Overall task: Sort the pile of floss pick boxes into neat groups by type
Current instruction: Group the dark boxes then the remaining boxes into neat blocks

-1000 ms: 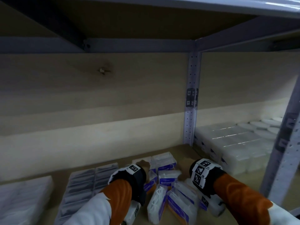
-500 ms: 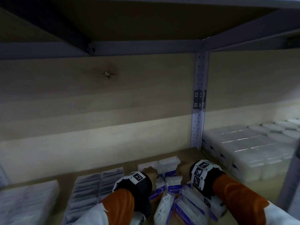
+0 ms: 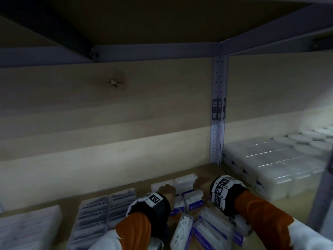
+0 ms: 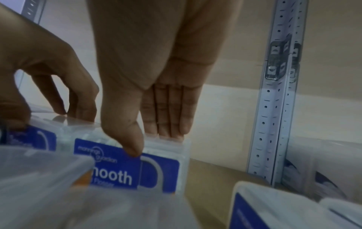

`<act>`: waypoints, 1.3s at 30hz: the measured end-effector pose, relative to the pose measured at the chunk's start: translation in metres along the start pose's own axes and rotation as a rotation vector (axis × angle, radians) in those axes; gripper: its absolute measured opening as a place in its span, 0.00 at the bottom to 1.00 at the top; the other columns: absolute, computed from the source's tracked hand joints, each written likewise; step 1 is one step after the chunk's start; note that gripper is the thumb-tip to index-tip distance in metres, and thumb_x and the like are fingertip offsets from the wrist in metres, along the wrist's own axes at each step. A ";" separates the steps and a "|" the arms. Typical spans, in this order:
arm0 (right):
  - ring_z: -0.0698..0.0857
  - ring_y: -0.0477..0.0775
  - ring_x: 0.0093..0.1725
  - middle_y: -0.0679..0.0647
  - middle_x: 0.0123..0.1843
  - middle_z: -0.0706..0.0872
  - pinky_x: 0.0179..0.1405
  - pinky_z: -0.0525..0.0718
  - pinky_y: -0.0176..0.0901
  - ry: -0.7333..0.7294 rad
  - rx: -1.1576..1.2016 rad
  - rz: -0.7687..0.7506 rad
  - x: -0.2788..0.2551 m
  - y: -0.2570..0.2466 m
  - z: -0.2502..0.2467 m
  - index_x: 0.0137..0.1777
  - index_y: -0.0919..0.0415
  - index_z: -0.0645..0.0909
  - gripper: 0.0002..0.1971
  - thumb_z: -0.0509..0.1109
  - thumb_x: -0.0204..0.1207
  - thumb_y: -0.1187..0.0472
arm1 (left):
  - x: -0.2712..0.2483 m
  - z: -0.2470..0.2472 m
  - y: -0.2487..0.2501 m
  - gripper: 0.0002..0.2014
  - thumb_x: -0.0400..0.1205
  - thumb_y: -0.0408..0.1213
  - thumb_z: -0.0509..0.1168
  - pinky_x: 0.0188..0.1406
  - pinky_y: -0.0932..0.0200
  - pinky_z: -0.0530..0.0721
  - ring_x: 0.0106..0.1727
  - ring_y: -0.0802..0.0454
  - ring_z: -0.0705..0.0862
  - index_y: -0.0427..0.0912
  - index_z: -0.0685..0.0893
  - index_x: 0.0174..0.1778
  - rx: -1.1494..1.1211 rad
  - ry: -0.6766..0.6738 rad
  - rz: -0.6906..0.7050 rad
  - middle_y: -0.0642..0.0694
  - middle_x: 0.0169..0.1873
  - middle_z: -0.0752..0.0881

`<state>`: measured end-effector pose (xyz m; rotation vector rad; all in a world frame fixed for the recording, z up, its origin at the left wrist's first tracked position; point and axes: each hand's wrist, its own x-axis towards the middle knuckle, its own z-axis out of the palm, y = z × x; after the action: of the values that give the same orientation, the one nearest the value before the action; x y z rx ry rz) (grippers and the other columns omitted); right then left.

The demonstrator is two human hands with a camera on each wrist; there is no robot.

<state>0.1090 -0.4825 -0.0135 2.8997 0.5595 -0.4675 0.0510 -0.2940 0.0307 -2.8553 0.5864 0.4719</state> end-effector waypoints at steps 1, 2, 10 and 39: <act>0.57 0.57 0.83 0.57 0.84 0.54 0.80 0.60 0.45 -0.003 -0.002 -0.006 0.001 0.000 0.000 0.81 0.52 0.61 0.34 0.70 0.77 0.57 | 0.001 0.000 0.000 0.22 0.83 0.29 0.62 0.77 0.49 0.68 0.76 0.36 0.70 0.27 0.72 0.73 -0.001 -0.002 -0.009 0.31 0.74 0.71; 0.55 0.57 0.84 0.56 0.85 0.53 0.81 0.58 0.44 -0.008 -0.008 -0.013 0.001 0.000 -0.001 0.81 0.54 0.60 0.35 0.70 0.77 0.58 | 0.002 0.000 0.000 0.22 0.83 0.29 0.62 0.77 0.49 0.66 0.77 0.36 0.69 0.27 0.71 0.74 -0.003 0.002 -0.016 0.31 0.75 0.70; 0.54 0.59 0.84 0.60 0.84 0.54 0.81 0.52 0.44 -0.006 -0.051 -0.052 -0.003 -0.011 -0.013 0.83 0.61 0.57 0.34 0.67 0.79 0.61 | 0.009 -0.001 0.000 0.20 0.84 0.28 0.60 0.75 0.49 0.68 0.75 0.36 0.72 0.27 0.73 0.72 -0.023 -0.019 -0.071 0.31 0.74 0.72; 0.62 0.62 0.81 0.65 0.82 0.62 0.80 0.60 0.47 -0.085 -0.113 0.023 -0.052 -0.048 -0.054 0.80 0.69 0.62 0.26 0.62 0.83 0.66 | 0.010 0.002 -0.007 0.20 0.88 0.30 0.53 0.77 0.55 0.62 0.78 0.40 0.68 0.31 0.68 0.76 -0.032 0.059 -0.032 0.35 0.77 0.69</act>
<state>0.0595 -0.4452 0.0504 2.7612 0.5223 -0.5349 0.0616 -0.2910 0.0263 -2.9129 0.5473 0.3962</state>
